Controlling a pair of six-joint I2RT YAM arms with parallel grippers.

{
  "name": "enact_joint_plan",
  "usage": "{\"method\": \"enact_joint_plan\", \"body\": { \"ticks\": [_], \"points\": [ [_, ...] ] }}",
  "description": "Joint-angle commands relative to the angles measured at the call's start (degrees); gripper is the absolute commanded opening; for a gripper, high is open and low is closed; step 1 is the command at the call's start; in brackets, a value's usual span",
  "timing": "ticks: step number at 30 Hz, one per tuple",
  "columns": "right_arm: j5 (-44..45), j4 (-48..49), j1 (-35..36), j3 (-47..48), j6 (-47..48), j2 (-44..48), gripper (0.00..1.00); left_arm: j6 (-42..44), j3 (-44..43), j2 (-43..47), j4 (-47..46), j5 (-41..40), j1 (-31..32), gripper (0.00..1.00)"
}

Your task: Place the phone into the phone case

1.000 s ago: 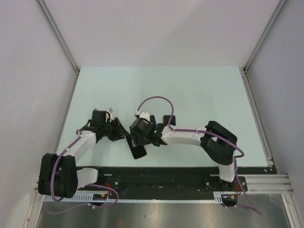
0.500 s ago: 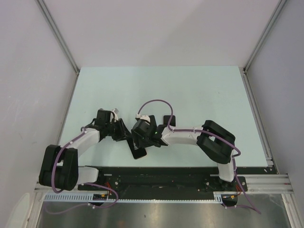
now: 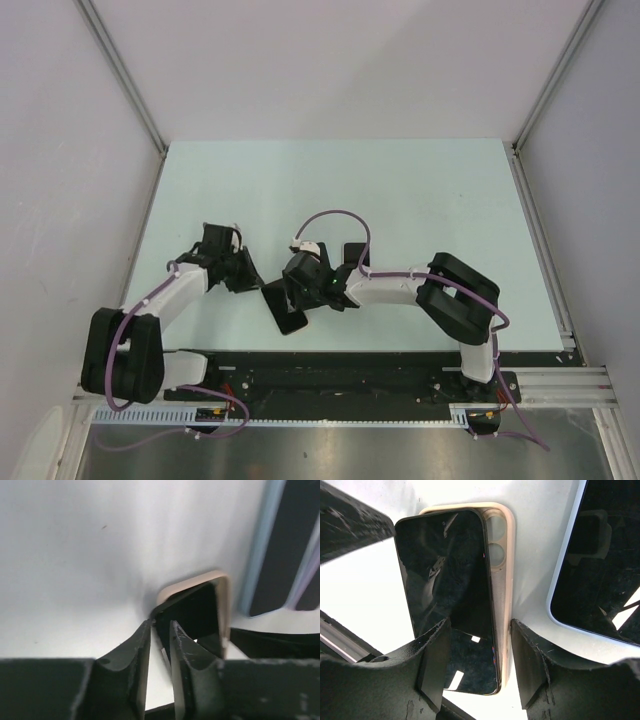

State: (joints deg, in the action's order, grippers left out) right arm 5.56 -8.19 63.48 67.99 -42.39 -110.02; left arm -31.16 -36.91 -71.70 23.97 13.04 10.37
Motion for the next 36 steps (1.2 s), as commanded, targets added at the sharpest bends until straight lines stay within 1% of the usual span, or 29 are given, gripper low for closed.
{"method": "enact_joint_plan", "body": {
  "ticks": [1, 2, 3, 7, 12, 16, 17, 21, 27, 30, 32, 36],
  "points": [
    [-0.7, -0.4, 0.0, -1.9, -0.6, -0.6, 0.55, -0.7, 1.4, -2.0, 1.2, -3.2, 0.3, 0.19],
    [-0.8, -0.5, -0.1, -1.9, -0.4, -0.5, 0.55, -1.0, 1.2, -2.0, 1.9, -4.9, 0.3, 0.07],
    [-0.8, -0.4, -0.1, -2.1, -0.5, -0.4, 0.55, -2.1, 0.9, -1.9, 3.4, -9.0, 0.3, 0.0],
    [-0.9, -0.3, -0.3, -2.8, -0.5, 0.2, 0.55, -4.5, 0.5, -1.0, 5.7, -15.0, 0.3, 0.0],
    [-1.6, 0.8, -0.7, -3.6, -0.5, 0.5, 0.55, -5.5, 0.7, -1.2, 6.0, -15.2, 0.4, 0.0],
    [-2.1, 1.3, -0.8, -3.7, -0.5, 0.4, 0.55, -5.5, 1.0, -0.6, 5.0, -13.5, 0.5, 0.0],
    [-2.2, 1.4, -0.8, -3.7, -0.5, 0.4, 0.55, -5.7, 1.4, -0.3, 3.6, -10.0, 0.9, 0.0],
    [-2.7, 1.8, -0.7, -3.8, -0.5, 0.4, 0.55, -7.7, 3.9, 0.5, -0.3, -5.0, 2.8, 0.0],
    [-4.0, 2.9, -0.8, -3.9, -0.1, 1.0, 0.56, -8.7, 3.2, -2.6, -2.9, -3.3, 5.5, 0.0],
    [-4.9, 4.3, -1.0, -4.2, 0.5, 0.9, 0.57, -8.5, 2.3, -2.3, -3.8, -3.0, 6.8, 0.0],
    [-7.3, 5.5, -1.1, -4.8, 0.5, 0.7, 0.58, -8.0, 1.8, -2.0, -3.1, -4.2, 7.6, 0.0],
    [-8.4, 7.4, -2.1, -6.0, -0.7, 0.2, 0.58, -6.0, 0.0, -1.9, -0.5, -7.1, 7.9, 0.0]
  ]
}}
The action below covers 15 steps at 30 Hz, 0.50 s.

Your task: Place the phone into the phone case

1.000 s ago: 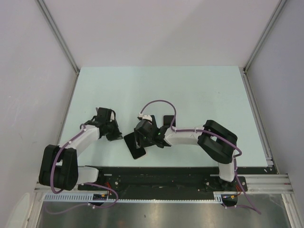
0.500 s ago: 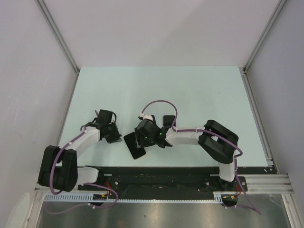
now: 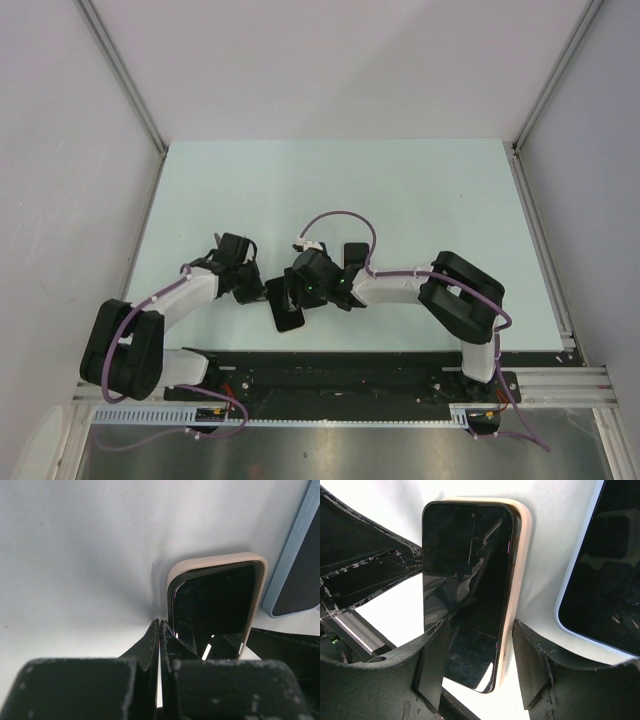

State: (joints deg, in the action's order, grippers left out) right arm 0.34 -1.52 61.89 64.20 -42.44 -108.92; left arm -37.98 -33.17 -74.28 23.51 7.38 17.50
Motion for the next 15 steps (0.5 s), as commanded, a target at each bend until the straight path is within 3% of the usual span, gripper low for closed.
{"method": "enact_joint_plan", "body": {
  "ticks": [1, 5, 11, 15],
  "points": [
    [-3.3, 0.8, -0.8, -2.6, -0.7, -0.9, 0.58, 1.4, -4.4, 0.7, 0.9, -4.9, 1.0, 0.0],
    [-3.4, 1.0, -1.7, -3.4, -0.7, -0.6, 0.57, 4.7, -7.7, 1.0, 6.2, -10.5, 1.0, 0.0],
    [-4.0, 3.0, -1.9, -4.2, -0.7, -1.0, 0.56, 4.3, -6.7, 1.0, 1.8, -5.1, 1.5, 0.0],
    [-4.6, 3.5, -1.9, -4.3, -0.9, -1.1, 0.56, 5.2, -7.1, -1.2, 4.4, -7.2, 2.2, 0.0]
  ]
}}
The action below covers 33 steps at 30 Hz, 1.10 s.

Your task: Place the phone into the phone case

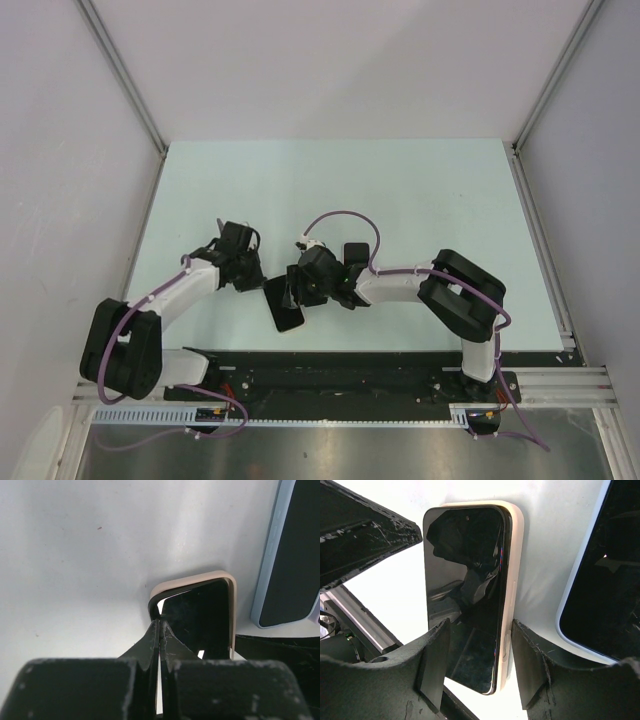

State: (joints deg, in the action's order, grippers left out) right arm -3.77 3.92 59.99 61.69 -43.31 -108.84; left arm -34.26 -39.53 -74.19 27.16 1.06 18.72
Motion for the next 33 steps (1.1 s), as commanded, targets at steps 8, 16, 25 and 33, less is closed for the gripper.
{"method": "enact_joint_plan", "body": {
  "ticks": [8, 16, 25, 33],
  "points": [
    [-0.4, -2.8, 0.1, -1.8, 0.1, -1.4, 0.57, 1.6, 0.4, 3.6, 0.0, -2.2, 1.2, 0.0],
    [-0.9, -2.3, 0.4, -2.5, -0.4, -1.1, 0.59, 1.3, 0.3, 3.4, 4.3, -7.1, 1.2, 0.0],
    [-2.6, -0.5, 0.7, -2.5, -1.0, -0.9, 0.59, -0.4, 1.6, -0.2, -2.7, 2.6, 1.9, 0.0],
    [-3.3, 0.6, 0.7, -2.5, -0.9, -2.0, 0.57, -3.3, 4.6, -2.9, -9.0, 6.4, 3.3, 0.0]
  ]
}}
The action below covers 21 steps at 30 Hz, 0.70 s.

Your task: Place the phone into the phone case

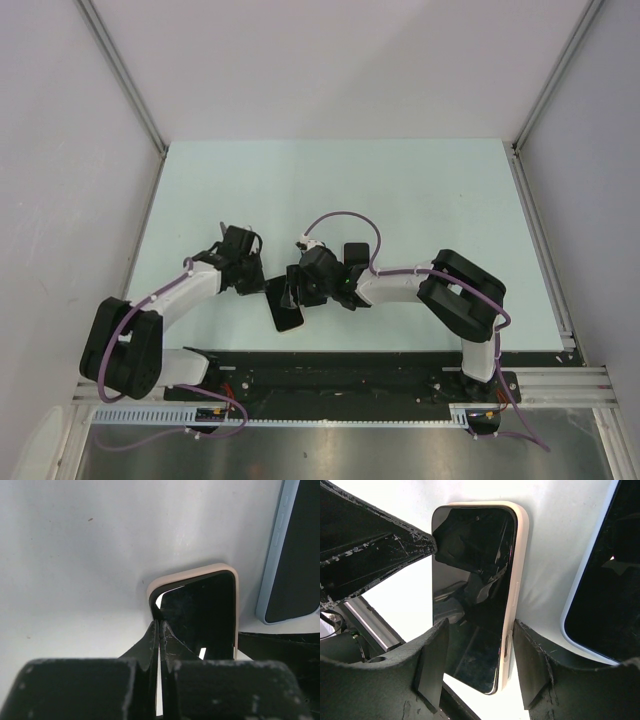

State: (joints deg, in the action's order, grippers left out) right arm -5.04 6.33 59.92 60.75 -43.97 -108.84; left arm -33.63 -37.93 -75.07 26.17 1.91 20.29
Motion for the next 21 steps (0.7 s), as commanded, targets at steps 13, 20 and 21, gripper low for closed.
{"method": "enact_joint_plan", "body": {
  "ticks": [13, 20, 21],
  "points": [
    [-3.1, -1.8, -0.2, -2.0, -0.4, -2.3, 0.57, -3.0, 0.2, 0.4, 1.0, 0.0, 2.4, 0.1],
    [-4.9, -1.1, -0.2, -2.6, 0.0, -1.9, 0.6, -3.4, 0.6, 3.6, 2.7, 1.4, 2.3, 0.41],
    [-5.2, -1.0, -0.2, -2.6, 0.0, -1.7, 0.61, -3.5, 0.9, 4.0, 2.5, 1.6, 2.3, 0.43]
  ]
}}
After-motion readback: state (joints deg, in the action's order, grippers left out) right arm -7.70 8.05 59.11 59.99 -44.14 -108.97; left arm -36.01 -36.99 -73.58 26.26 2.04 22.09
